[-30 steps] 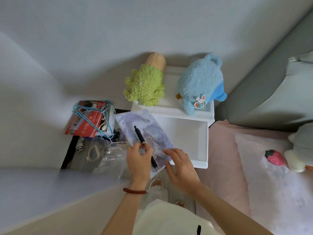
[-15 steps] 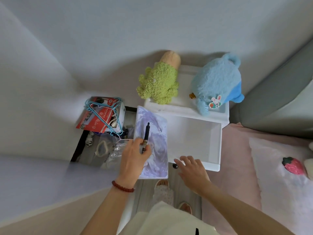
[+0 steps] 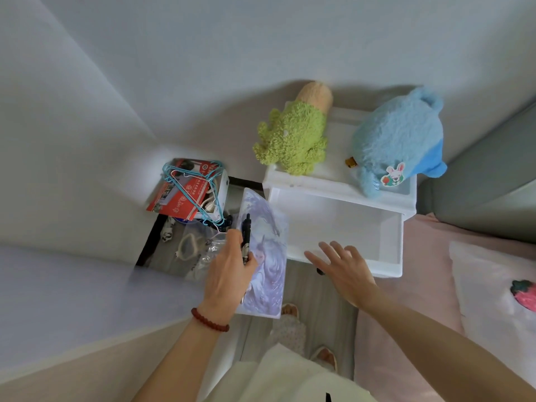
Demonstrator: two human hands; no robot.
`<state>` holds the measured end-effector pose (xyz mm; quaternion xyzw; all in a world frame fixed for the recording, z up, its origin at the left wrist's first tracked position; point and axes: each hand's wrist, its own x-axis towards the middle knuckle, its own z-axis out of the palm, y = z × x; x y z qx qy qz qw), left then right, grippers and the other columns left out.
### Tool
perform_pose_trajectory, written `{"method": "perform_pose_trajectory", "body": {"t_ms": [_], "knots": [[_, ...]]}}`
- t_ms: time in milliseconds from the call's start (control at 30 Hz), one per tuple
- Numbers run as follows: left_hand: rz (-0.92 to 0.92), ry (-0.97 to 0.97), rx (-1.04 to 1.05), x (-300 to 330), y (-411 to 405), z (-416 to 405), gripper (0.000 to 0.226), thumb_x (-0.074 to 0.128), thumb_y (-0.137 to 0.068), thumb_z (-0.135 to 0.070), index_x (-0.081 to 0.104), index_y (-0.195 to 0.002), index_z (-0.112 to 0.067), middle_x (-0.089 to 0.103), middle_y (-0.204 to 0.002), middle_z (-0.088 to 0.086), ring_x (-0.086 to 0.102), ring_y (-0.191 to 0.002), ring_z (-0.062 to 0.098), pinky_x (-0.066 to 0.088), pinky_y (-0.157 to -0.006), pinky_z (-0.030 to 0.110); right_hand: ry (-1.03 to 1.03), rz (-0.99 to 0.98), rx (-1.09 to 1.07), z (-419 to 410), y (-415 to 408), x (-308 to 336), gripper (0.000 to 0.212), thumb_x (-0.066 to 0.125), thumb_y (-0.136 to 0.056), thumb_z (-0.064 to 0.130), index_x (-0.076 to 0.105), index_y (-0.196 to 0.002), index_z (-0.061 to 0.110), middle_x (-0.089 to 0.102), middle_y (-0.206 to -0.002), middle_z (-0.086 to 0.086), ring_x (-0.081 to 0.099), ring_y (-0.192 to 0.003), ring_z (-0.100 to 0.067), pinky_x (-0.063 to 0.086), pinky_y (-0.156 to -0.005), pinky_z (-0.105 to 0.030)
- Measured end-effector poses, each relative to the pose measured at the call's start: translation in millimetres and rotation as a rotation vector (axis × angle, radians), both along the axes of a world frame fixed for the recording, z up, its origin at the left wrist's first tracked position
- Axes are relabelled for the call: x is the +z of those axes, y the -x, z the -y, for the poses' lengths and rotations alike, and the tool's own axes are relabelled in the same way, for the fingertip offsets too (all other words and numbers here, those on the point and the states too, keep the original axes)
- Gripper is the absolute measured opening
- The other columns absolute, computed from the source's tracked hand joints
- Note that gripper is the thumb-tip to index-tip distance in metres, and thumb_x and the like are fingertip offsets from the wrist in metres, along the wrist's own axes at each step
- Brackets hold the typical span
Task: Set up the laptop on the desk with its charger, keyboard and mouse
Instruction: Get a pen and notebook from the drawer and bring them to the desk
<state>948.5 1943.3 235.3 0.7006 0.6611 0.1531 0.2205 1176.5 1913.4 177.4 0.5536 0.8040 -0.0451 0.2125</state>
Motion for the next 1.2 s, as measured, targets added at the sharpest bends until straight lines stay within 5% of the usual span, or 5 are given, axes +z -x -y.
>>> {"method": "perform_pose_trajectory", "body": {"t_ms": [200, 367, 767, 1033, 1200], "knots": [[-0.225, -0.266, -0.142, 10.4, -9.5, -11.7, 0.079, 0.074, -0.066, -0.002, 0.036, -0.131, -0.023, 0.063, -0.066, 0.005, 0.048, -0.034, 0.024, 0.041, -0.03, 0.027, -0.055, 0.156, 0.137, -28.8, -3.0, 9.5, 0.075, 0.077, -0.065, 0.044, 0.044, -0.132, 0.039, 0.051, -0.137, 0.008, 0.05, -0.125, -0.017, 0.045, -0.099, -0.04], [-0.35, -0.393, -0.141, 3.7, -14.6, -24.5, 0.079, 0.08, -0.062, -0.013, 0.042, -0.13, -0.025, 0.05, -0.053, -0.002, 0.036, -0.031, 0.012, 0.039, -0.032, 0.024, -0.103, 0.254, 0.251, -71.4, -13.2, -13.2, 0.071, 0.038, -0.096, 0.017, -0.014, -0.145, 0.019, -0.016, -0.155, -0.008, -0.012, -0.142, -0.033, -0.009, -0.11, -0.057], [-0.276, -0.365, -0.16, 1.4, -17.9, -43.7, 0.077, 0.077, -0.061, -0.005, 0.048, -0.128, -0.028, 0.047, -0.05, -0.003, 0.043, -0.035, 0.015, 0.045, -0.032, 0.03, -0.067, 0.175, 0.091, -104.3, -26.9, -14.3, 0.066, 0.034, -0.096, 0.015, -0.009, -0.145, 0.015, -0.011, -0.155, -0.015, -0.002, -0.143, -0.032, 0.008, -0.115, -0.05], [-0.159, -0.254, -0.433, 13.1, -39.6, -16.2, 0.071, 0.066, -0.074, -0.004, 0.043, -0.135, -0.03, 0.049, -0.056, -0.003, 0.044, -0.044, 0.015, 0.033, -0.032, 0.025, -0.178, -0.765, -0.817, 15.4, -5.0, 32.7, 0.05, 0.04, -0.091, 0.008, 0.032, -0.14, 0.016, 0.03, -0.147, -0.006, 0.032, -0.133, -0.023, 0.036, -0.103, -0.035], [-0.163, -0.341, -0.782, 26.3, -94.9, 35.1, 0.065, 0.072, -0.072, -0.014, 0.049, -0.131, -0.028, 0.05, -0.055, -0.004, 0.047, -0.042, 0.014, 0.037, -0.03, 0.023, -0.436, -0.867, -1.1, 118.6, -19.6, 62.2, 0.046, 0.045, -0.088, 0.004, 0.043, -0.133, 0.012, 0.044, -0.135, -0.006, 0.048, -0.119, -0.023, 0.045, -0.085, -0.033]]}}
